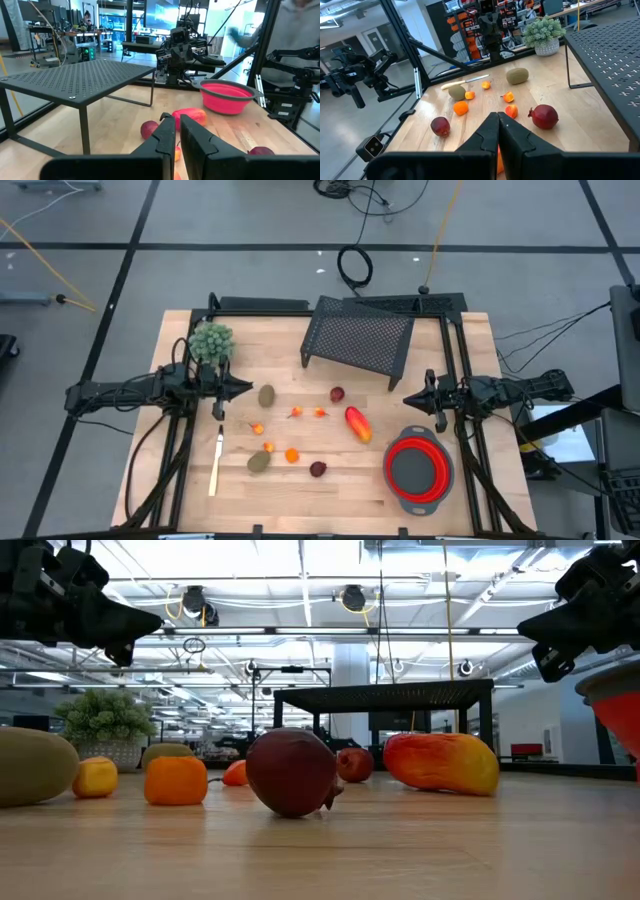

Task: Pick & Place Fruit

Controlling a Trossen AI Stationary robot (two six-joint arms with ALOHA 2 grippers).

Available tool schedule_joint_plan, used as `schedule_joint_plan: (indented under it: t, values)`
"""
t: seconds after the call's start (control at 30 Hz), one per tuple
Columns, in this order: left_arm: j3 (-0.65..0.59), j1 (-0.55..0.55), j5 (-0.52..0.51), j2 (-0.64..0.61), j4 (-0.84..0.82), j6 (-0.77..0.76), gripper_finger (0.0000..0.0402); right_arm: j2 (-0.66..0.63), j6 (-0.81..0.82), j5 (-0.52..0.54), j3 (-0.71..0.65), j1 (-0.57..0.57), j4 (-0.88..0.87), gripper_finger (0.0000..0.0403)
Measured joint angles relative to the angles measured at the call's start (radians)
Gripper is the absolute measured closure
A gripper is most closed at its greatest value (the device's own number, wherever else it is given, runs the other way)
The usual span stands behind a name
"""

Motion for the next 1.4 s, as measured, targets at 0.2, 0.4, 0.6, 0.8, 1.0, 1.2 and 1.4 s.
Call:
schedule_joint_plan:
  t: [0.2, 0.4, 0.6, 0.8, 1.0, 1.2, 1.4]
  values:
    - [0.000, 0.000, 0.000, 0.000, 0.000, 0.000, 0.0376, 0.000, 0.000, 0.000, 0.000, 0.000, 0.000, 0.0403]
    - [0.000, 0.000, 0.000, 0.000, 0.000, 0.000, 0.0376, 0.000, 0.000, 0.000, 0.000, 0.000, 0.000, 0.0403]
    - [0.000, 0.000, 0.000, 0.000, 0.000, 0.000, 0.0376, 0.000, 0.000, 0.000, 0.000, 0.000, 0.000, 0.0403]
    - [0.000, 0.000, 0.000, 0.000, 0.000, 0.000, 0.0376, 0.000, 0.000, 0.000, 0.000, 0.000, 0.000, 0.0403]
    - [0.000, 0.000, 0.000, 0.000, 0.000, 0.000, 0.0376, 0.000, 0.000, 0.001, -0.001, 0.000, 0.026, 0.0403]
    - [0.000, 0.000, 0.000, 0.000, 0.000, 0.000, 0.0376, 0.000, 0.000, 0.001, -0.003, 0.000, 0.056, 0.0403]
    - [0.000, 0.000, 0.000, 0.000, 0.000, 0.000, 0.0376, 0.000, 0.012, 0.001, -0.003, 0.000, 0.056, 0.0403]
